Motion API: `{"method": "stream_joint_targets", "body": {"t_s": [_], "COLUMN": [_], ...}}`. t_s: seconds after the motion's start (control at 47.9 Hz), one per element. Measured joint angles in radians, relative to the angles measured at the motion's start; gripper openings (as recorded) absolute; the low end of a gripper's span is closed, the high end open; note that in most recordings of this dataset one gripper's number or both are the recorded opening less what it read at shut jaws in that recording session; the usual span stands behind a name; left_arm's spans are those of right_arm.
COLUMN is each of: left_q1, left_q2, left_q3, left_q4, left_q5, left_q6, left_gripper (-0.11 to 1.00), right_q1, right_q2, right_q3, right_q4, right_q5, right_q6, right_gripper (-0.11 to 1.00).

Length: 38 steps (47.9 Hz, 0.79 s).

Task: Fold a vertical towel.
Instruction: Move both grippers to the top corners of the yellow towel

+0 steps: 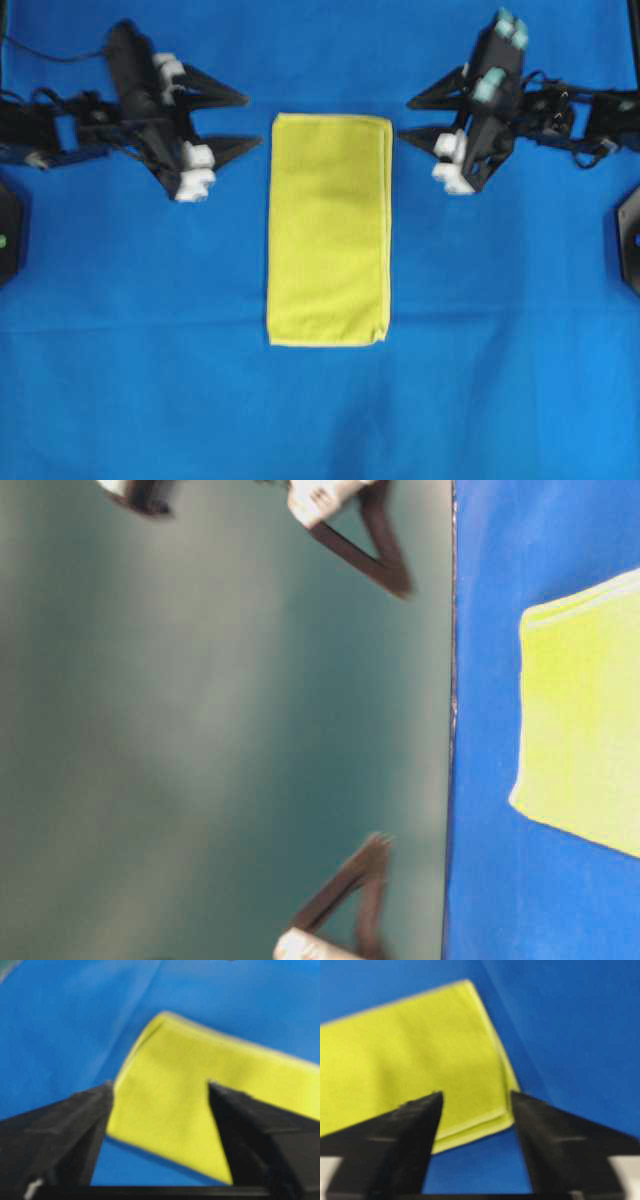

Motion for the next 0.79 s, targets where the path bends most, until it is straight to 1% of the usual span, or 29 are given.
{"method": "stream_joint_targets", "body": {"t_s": [0.042, 0.146, 0.418, 0.606, 0.731, 0.793], "left_q1": [0.011, 0.032, 0.067, 0.069, 0.072, 0.074], "left_q2": [0.043, 0.135, 0.321, 0.385, 0.400, 0.402], "left_q3": [-0.017, -0.052, -0.121, -0.146, -0.153, -0.153], "left_q4": [0.000, 0.000, 0.000, 0.000, 0.000, 0.000], "left_q5": [-0.006, -0.017, -0.051, -0.063, -0.064, -0.064], "left_q6": [0.000, 0.000, 0.000, 0.000, 0.002, 0.003], "left_gripper": [0.77, 0.76, 0.76, 0.75, 0.75, 0.72], "right_q1": [-0.011, -0.028, -0.040, -0.058, -0.061, -0.061], "right_q2": [0.038, 0.110, 0.256, 0.310, 0.324, 0.325], "right_q3": [-0.017, -0.048, -0.112, -0.124, -0.126, -0.126], "right_q4": [-0.002, -0.009, -0.025, -0.028, -0.028, -0.028], "right_q5": [0.002, 0.000, 0.000, -0.006, -0.018, -0.021], "right_q6": [-0.002, -0.002, -0.003, -0.003, -0.003, -0.002], "right_gripper": [0.63, 0.60, 0.60, 0.60, 0.60, 0.59]}}
